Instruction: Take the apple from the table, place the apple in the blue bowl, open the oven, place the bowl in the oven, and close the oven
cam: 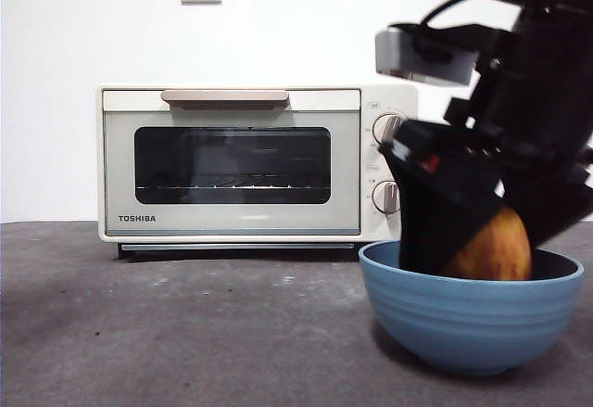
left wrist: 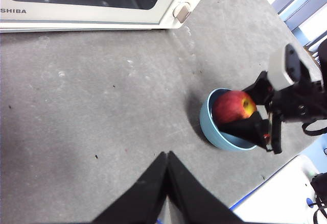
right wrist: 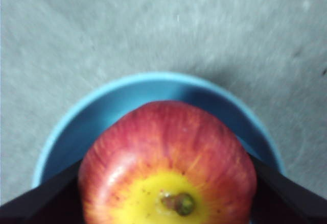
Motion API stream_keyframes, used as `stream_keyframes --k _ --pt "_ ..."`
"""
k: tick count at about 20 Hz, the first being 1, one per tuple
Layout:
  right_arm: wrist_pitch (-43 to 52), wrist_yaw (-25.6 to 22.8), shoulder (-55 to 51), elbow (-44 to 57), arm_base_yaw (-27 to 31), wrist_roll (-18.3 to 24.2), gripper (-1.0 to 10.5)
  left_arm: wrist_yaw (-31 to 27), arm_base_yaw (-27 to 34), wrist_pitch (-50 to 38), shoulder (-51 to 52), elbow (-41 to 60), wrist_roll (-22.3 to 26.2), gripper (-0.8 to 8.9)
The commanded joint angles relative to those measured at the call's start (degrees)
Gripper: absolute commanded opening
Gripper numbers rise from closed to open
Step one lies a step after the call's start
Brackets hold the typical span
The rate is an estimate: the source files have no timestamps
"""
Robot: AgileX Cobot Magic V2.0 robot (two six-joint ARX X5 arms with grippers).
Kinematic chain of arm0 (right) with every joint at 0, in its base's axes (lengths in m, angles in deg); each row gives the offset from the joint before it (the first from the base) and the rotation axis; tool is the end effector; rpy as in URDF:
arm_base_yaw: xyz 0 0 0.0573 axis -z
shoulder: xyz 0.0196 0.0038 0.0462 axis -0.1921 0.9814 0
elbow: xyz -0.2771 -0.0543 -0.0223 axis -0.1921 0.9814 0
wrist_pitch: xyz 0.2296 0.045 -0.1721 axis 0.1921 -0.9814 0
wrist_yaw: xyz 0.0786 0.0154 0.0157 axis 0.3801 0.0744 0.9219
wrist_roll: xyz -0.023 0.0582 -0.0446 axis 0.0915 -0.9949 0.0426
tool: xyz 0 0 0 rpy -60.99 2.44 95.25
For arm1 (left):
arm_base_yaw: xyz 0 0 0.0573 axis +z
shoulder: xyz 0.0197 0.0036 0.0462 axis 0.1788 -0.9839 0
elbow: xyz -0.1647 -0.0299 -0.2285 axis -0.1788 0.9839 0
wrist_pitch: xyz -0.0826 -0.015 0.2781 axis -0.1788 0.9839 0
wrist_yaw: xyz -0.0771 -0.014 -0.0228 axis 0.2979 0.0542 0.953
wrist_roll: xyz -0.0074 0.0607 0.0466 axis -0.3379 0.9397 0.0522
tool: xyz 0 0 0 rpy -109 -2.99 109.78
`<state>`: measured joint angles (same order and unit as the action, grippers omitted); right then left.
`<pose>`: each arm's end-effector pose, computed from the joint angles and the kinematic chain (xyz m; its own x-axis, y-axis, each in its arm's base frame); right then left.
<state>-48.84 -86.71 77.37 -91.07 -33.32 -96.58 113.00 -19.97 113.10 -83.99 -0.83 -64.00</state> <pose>0.1976 0.1889 0.1525 0.4157 0.3332 -0.8463 -0.5260 0.8472 0.0752 0.1331 -0.0568 0.2957 0.5955 -0.6530 -0.4680 0.4773 0.7561 -0.4477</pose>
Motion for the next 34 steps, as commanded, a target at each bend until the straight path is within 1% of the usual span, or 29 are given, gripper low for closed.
stream_keyframes --k 1,6,10,15,19,22,25,27,29,34 --pt "1.07 0.04 0.52 0.28 -0.48 -0.76 3.7 0.07 -0.22 -0.87 -0.90 -1.09 0.70 0.07" --pt "1.31 0.04 0.52 0.48 -0.61 -0.57 4.3 0.07 -0.22 -1.27 -2.14 -1.09 0.63 0.07" --pt "1.31 0.59 0.50 0.42 -1.31 -0.48 4.4 0.07 -0.22 -2.36 -2.82 -1.09 0.50 0.07" --pt "-0.31 -0.37 -1.64 -1.86 -1.33 0.59 4.4 0.00 -0.22 -7.82 -6.91 -1.18 0.17 0.07" --pt "-7.34 -2.69 -6.84 -9.86 -1.14 2.51 4.4 -2.10 -1.20 -15.08 -13.68 -2.58 -0.57 0.07" --pt "-15.67 -5.01 -10.58 -15.93 -0.66 2.43 4.4 -5.35 -2.60 -22.75 -20.06 -5.42 -0.83 0.07" --pt "-23.98 -7.63 -14.32 -18.08 1.49 0.90 4.4 -7.28 -3.54 -27.56 -27.69 -10.16 -0.72 0.07" --pt "-29.99 -7.82 -16.41 -18.05 3.82 -0.37 4.4 -7.50 -3.96 -29.51 -33.33 -13.99 0.20 0.07" --pt "-34.23 -7.72 -18.23 -18.03 6.64 -0.33 4.4 -7.56 -4.63 -30.86 -38.93 -17.79 1.22 0.07" --pt "-36.65 -6.88 -20.61 -18.01 9.46 -0.50 4.4 -9.09 -5.95 -31.06 -47.56 -23.98 3.58 0.07"
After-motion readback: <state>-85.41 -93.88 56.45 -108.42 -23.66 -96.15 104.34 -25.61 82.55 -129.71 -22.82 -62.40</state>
